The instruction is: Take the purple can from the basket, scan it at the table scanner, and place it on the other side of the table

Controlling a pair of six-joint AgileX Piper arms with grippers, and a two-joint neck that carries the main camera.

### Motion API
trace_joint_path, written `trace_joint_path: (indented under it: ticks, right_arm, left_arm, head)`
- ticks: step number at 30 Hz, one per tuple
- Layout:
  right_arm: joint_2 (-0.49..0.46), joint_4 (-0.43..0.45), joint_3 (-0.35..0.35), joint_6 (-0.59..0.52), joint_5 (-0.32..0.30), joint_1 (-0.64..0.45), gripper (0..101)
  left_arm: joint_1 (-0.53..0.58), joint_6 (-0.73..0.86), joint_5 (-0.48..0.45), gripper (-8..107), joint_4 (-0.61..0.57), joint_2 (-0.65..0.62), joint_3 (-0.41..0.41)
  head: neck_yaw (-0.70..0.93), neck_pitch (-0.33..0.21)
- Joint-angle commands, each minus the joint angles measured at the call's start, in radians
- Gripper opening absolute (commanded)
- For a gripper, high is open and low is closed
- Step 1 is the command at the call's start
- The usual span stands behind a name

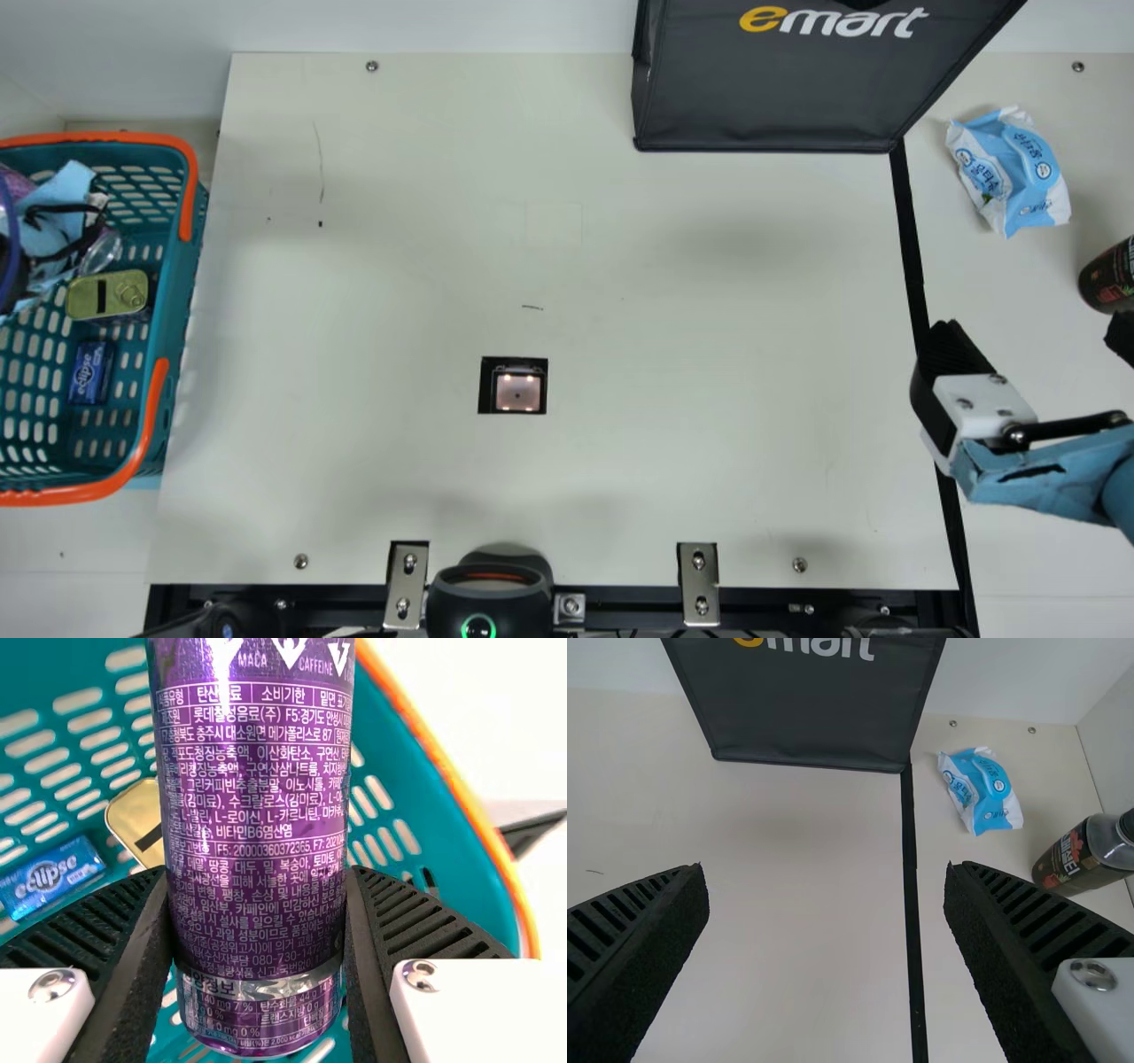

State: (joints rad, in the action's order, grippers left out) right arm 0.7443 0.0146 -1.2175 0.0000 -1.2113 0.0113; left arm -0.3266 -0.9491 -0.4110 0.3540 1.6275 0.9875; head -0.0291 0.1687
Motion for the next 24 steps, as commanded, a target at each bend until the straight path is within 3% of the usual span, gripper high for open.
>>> trace_joint_path:
  ticks: [1,24]
  right_arm:
    - [0.000,0.000,0.000,0.000,0.000,0.000,95]
    - [0.000,0.000,0.000,0.000,0.000,0.000,95]
  left_arm:
    - [-0.001,0.084,-0.005,-8,-0.023,-0.033,0.001]
    - [0.025,0.760,-0.137,-8,-0.337,-0.294,0.120]
  head:
    - [0.002,-0.030]
    - [0.002,-0.030]
